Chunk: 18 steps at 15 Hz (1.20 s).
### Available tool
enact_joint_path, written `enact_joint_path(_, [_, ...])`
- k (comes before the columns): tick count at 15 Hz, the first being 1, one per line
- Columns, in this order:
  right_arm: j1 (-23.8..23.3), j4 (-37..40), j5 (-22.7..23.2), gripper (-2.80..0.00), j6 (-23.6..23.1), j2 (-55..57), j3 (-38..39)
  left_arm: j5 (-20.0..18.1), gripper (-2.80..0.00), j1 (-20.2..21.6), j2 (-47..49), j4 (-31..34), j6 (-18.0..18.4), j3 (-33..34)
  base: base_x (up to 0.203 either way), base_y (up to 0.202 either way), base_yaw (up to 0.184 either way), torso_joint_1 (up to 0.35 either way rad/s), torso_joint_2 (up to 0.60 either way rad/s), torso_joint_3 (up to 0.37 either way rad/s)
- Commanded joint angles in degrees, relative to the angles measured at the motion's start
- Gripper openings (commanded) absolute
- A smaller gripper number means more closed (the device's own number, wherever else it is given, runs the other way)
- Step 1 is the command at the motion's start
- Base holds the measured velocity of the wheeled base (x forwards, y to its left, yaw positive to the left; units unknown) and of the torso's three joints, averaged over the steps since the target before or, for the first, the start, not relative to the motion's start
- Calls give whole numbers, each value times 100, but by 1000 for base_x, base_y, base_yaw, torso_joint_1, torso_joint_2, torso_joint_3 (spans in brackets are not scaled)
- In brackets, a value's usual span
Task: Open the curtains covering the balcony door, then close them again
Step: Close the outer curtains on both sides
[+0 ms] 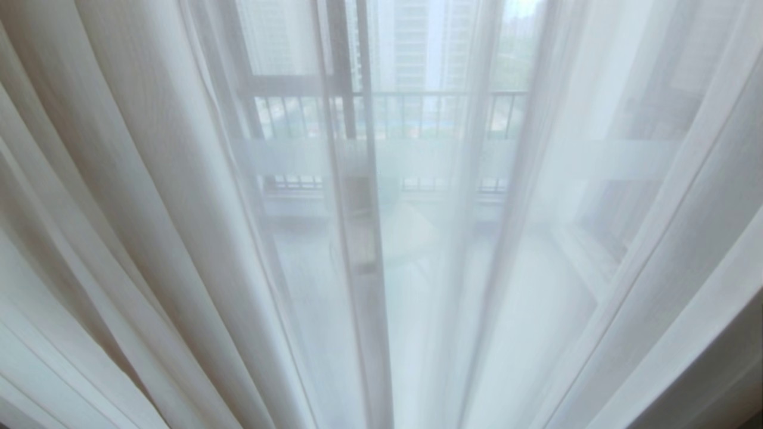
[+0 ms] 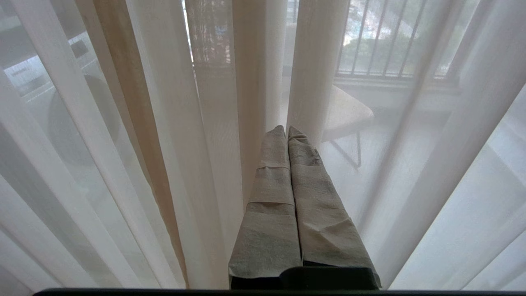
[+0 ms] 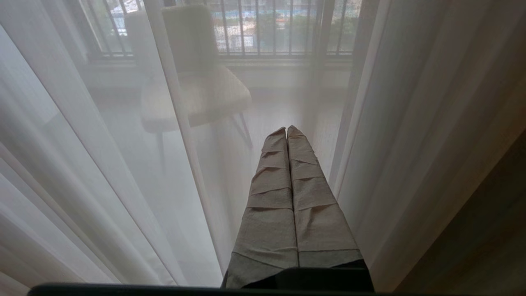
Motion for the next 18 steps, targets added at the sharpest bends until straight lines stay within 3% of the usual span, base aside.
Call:
enact_joint_path(1, [1,-5,-2,-280,1,7,0,4,-280,2,-9,-1,-8,0,0,0,0,0,0,0])
enact_joint_path(10, [1,-5,-2,-280,1,7,0,4,-280,2,-9,-1,-10,0,0,8,0,0,1,0])
enact_joint_path(18, [1,-5,-2,-280,1,7,0,4,-280,2,-9,-1,-10,0,0,180,0,3,2,1])
